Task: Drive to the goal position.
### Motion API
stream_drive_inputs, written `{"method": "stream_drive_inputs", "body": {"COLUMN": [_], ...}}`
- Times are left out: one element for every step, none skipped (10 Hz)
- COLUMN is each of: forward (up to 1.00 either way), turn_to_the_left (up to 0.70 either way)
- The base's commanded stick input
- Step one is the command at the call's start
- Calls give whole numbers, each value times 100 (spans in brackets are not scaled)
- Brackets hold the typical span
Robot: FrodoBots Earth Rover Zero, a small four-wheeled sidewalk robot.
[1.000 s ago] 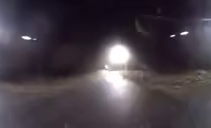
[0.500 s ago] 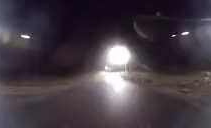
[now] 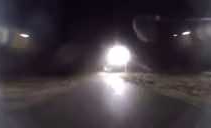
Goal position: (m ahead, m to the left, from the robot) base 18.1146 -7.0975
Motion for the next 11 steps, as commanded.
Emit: {"method": "stream_drive_inputs", "body": {"forward": [100, 100, 100, 100, 100, 100, 100, 100, 100, 100, 100], "turn_to_the_left": [0, 0, 0, 0, 0, 1, 3, 3, 3, 3, 3]}}
